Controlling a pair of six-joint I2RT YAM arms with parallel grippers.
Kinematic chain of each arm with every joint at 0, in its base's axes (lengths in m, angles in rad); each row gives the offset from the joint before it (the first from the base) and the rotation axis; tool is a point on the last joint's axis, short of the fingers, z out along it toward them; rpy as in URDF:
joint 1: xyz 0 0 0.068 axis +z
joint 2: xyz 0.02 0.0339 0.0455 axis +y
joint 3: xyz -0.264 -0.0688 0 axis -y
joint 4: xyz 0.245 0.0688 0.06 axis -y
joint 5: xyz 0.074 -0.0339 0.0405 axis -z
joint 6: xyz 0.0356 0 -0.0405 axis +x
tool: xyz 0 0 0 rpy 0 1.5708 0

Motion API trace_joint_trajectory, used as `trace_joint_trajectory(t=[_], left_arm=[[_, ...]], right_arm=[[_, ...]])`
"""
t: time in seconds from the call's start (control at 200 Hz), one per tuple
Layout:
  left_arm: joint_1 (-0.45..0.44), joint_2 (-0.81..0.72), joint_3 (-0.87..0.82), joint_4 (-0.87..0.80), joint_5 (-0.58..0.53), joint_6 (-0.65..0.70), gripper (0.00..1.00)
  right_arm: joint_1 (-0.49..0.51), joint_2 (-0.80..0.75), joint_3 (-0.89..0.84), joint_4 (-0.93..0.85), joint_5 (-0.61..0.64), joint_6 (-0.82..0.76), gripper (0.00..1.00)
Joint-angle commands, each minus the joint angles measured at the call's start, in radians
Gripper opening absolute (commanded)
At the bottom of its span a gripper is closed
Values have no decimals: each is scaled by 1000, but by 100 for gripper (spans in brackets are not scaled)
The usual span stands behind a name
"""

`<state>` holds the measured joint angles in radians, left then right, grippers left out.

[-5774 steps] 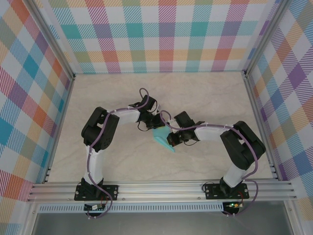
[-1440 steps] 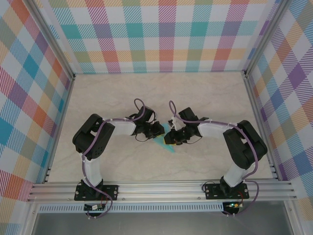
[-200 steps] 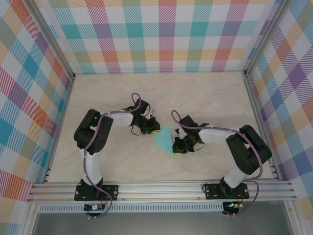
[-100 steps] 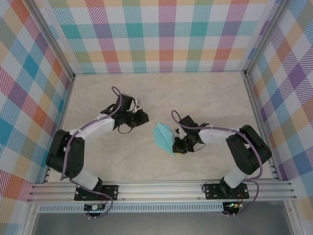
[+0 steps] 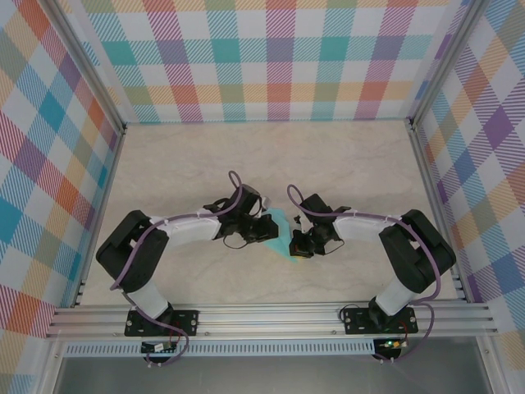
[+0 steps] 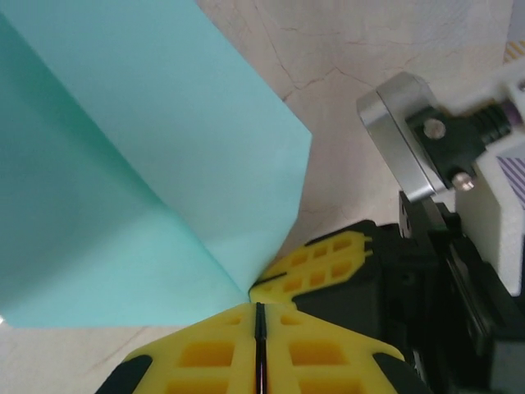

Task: Fold a paper plane with a square sheet of paper (fold left side to right side)
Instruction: Fourth fold the wing at the center of the table.

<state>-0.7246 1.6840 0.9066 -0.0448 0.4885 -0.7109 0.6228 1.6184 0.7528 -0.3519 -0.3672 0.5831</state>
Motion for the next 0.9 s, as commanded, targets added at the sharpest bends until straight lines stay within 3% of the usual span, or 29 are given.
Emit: trace_joint_trajectory(t=[0.0,0.895], left_arm=[[-23,38,41,31,22,-9,9],[-70,190,104,62,57,-11,9]], right_arm=[[5,52,-49,-118,134,-22,0],[5,63,-38,-130,134,-36,0]])
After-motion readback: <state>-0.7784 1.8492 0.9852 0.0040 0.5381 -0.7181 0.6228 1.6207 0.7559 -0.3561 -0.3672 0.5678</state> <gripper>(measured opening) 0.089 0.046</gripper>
